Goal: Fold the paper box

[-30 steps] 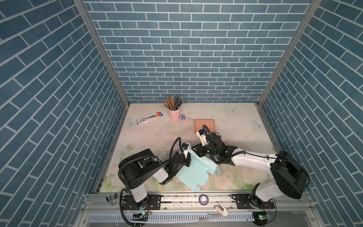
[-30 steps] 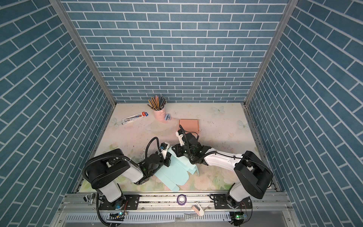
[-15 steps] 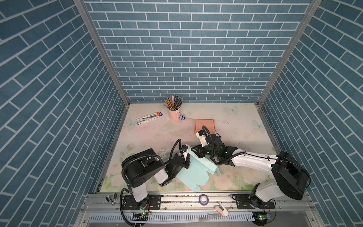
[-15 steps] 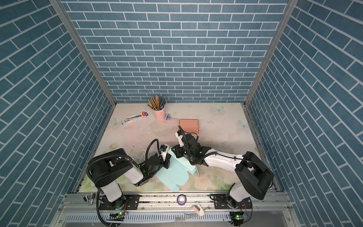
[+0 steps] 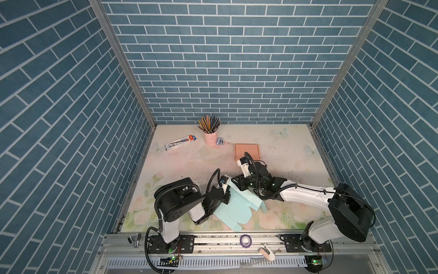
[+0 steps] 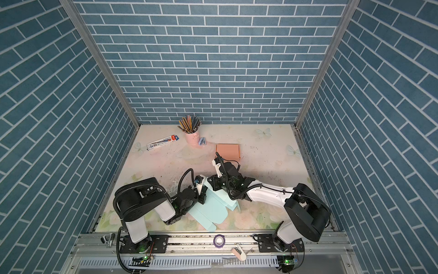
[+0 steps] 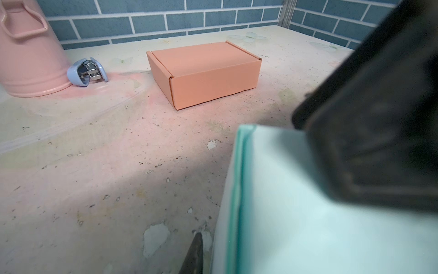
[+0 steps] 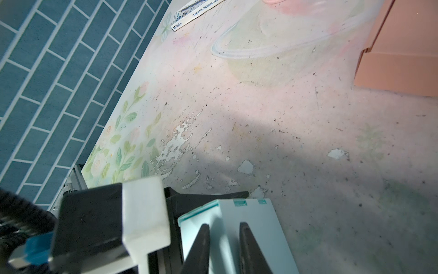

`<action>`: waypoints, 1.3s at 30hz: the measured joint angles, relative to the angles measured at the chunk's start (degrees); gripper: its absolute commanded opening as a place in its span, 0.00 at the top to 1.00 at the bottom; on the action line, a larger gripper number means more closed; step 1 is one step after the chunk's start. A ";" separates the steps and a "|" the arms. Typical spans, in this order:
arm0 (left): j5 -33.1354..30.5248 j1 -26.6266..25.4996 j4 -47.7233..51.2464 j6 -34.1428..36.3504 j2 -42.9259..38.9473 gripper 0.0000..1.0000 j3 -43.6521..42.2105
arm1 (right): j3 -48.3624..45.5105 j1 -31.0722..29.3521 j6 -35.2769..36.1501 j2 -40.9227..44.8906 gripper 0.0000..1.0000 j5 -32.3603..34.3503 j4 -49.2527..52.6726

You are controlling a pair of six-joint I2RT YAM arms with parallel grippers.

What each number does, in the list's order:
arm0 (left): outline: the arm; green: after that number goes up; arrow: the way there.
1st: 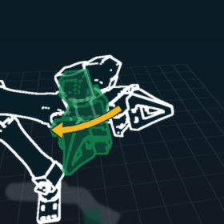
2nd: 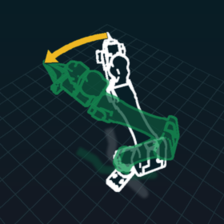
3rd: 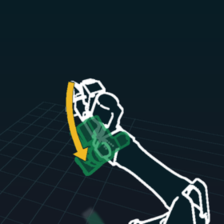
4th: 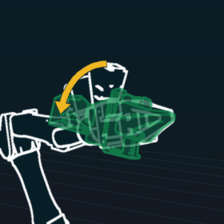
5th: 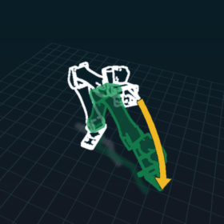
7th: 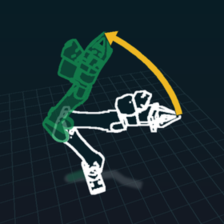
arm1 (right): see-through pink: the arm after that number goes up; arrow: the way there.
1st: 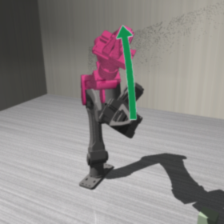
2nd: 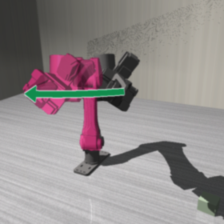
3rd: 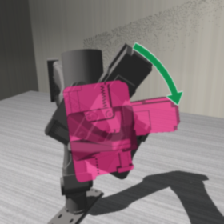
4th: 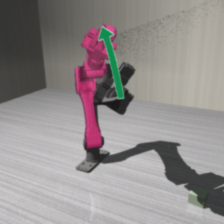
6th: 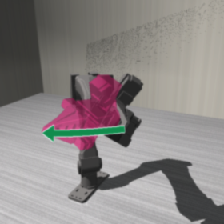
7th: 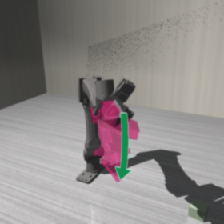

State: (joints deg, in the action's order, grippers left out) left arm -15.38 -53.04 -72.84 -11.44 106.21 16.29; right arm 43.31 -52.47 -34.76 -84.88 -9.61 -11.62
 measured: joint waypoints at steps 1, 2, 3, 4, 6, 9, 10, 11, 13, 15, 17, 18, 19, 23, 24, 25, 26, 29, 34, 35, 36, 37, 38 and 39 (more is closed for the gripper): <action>-0.02 -0.07 -0.11 0.09 0.31 0.85 0.20 | 0.00 0.00 0.00 0.00 0.77 0.00 0.00; -0.02 -0.09 -0.11 0.13 0.48 0.85 0.35 | 0.00 0.00 0.00 0.00 0.77 0.00 -0.02; -0.02 -0.11 -0.11 0.15 0.52 0.86 0.42 | -0.02 0.00 0.00 0.00 0.77 0.02 -0.02; -0.04 -0.11 -0.11 0.20 0.52 0.86 0.44 | -0.04 0.00 0.00 0.00 0.77 0.02 -0.04; -0.04 -0.13 -0.11 0.35 0.55 0.86 0.44 | -0.17 -0.02 -0.02 0.02 0.77 0.04 -0.28; -0.13 -0.13 -0.09 0.37 0.57 0.86 0.48 | -0.52 -0.04 -0.37 0.09 0.77 0.20 -0.76; -0.20 -0.15 -0.09 0.37 0.57 0.87 0.50 | -0.66 -0.04 -0.52 0.15 0.77 0.26 -0.94; -0.24 -0.17 -0.09 0.37 0.57 0.88 0.50 | -0.79 -0.04 -0.72 0.20 0.77 0.37 -1.09; -0.48 -0.24 -0.09 0.39 0.57 0.88 0.50 | -1.03 -0.09 -1.01 0.39 0.77 0.55 -1.31; -0.57 -0.26 -0.09 0.50 0.57 0.88 0.50 | -1.27 -0.15 -1.03 0.66 0.77 0.81 -1.42; -0.72 -0.33 -0.09 0.52 0.57 0.88 0.50 | -1.42 -0.15 -1.05 0.79 0.77 0.94 -1.49; -0.74 -0.35 -0.09 0.52 0.59 0.87 0.50 | -1.44 -0.17 -1.05 0.85 0.77 1.03 -1.49; -0.87 -0.37 -0.13 0.50 0.63 0.85 0.50 | -1.46 -0.17 -1.05 0.87 0.77 1.07 -1.49; -1.53 -0.37 -1.09 0.02 1.11 0.80 0.50 | -1.51 -0.42 -1.33 1.09 0.77 1.09 -1.29; -1.62 -0.35 -1.33 -0.11 1.20 0.79 0.46 | -1.53 -0.48 -1.38 1.16 0.77 1.09 -1.25; -1.70 -0.35 -1.73 -0.22 1.27 0.79 0.33 | -1.62 -0.57 -1.44 1.25 0.77 1.09 -1.22; -1.75 -0.35 -2.10 -0.37 1.27 0.78 0.11 | -1.68 -0.66 -1.44 1.31 0.77 1.07 -1.22; -1.73 -0.35 -3.17 -0.66 1.27 0.77 -0.59 | -1.88 -0.85 -1.46 1.55 0.77 1.07 -1.16; -1.75 -0.35 -4.55 -0.79 0.76 0.77 -2.16 | -2.21 -0.90 -1.44 2.25 0.77 1.29 -0.52; -1.73 -0.35 -4.55 -0.79 0.44 0.77 -2.47 | -2.23 -0.90 -1.46 2.32 0.77 1.29 -0.42; -1.73 -0.35 -4.46 -0.76 0.17 0.77 -2.58 | -2.23 -0.90 -1.46 2.34 0.77 1.31 -0.39; -1.73 -0.35 -4.31 -0.74 -0.07 0.77 -2.58 | -2.23 -0.90 -1.46 2.34 0.77 1.33 -0.39; -1.73 -0.35 -4.15 -0.70 -0.26 0.77 -2.56 | -2.23 -0.90 -1.46 2.34 0.77 1.38 -0.39; -1.73 -0.35 -4.13 -0.68 -0.31 0.77 -2.47 | -2.23 -0.90 -1.46 2.34 0.77 1.42 -0.37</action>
State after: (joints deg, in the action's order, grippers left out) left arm -17.10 -53.39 -76.97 -12.12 105.91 13.82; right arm 41.08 -53.36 -36.23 -82.54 -8.19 -11.99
